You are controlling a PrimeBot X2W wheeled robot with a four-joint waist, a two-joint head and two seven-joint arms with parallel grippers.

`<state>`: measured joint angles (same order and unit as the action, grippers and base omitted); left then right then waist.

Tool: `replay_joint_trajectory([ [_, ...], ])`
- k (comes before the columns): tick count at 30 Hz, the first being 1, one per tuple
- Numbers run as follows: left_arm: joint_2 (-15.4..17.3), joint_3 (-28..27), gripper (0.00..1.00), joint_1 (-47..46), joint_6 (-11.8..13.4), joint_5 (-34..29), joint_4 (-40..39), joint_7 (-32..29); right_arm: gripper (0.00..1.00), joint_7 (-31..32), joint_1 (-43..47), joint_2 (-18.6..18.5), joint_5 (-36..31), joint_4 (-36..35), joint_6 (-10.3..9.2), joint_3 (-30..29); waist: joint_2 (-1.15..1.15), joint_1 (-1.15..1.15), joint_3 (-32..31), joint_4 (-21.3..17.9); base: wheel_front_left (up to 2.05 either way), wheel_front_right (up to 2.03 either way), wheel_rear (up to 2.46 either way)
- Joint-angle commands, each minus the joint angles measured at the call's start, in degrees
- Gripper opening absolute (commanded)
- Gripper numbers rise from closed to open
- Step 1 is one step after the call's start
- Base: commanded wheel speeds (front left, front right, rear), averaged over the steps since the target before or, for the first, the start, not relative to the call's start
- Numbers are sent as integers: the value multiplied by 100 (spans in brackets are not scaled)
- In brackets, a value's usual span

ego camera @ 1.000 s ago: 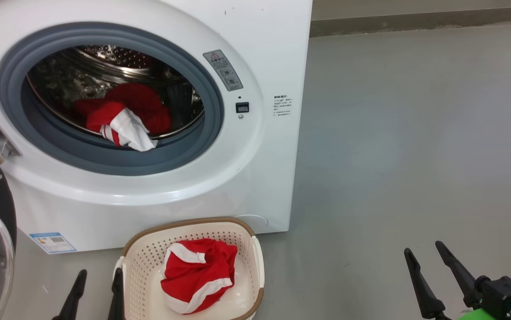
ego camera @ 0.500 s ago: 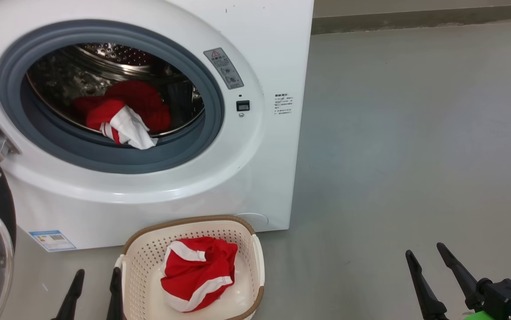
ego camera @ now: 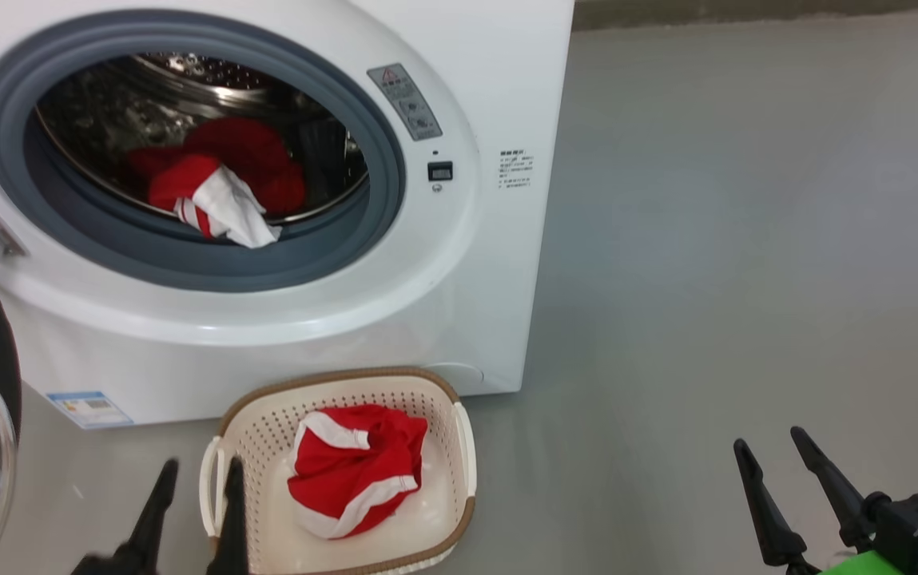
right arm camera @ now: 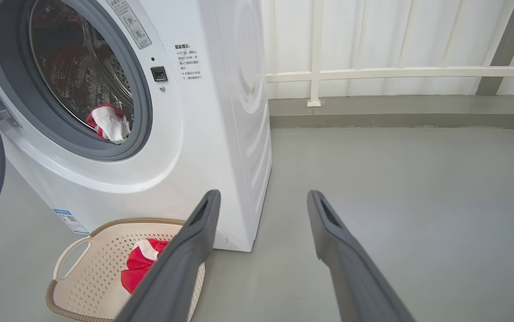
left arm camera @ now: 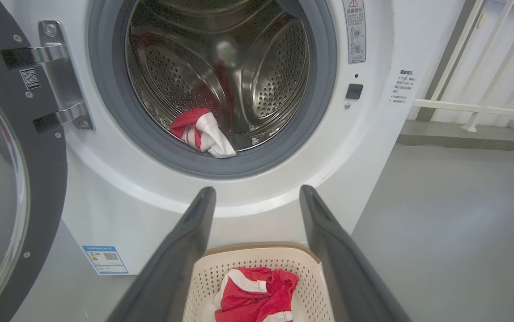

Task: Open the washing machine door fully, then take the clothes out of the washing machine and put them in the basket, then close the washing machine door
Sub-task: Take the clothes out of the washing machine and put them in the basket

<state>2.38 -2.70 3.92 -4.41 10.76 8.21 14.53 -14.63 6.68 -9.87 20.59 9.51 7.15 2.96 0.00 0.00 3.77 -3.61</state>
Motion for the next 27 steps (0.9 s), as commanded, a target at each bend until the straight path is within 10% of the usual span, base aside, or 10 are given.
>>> replay_joint_trajectory([
  [1,50,-53,100,-552,71,15,69,47,100,-37,-295,-61,-24,-167,34,104,0,0,261,47,0,0,0],
  [27,322,-35,100,-5417,180,162,3998,47,100,-37,-1616,230,92,-227,34,304,0,0,2204,-315,0,0,0],
])
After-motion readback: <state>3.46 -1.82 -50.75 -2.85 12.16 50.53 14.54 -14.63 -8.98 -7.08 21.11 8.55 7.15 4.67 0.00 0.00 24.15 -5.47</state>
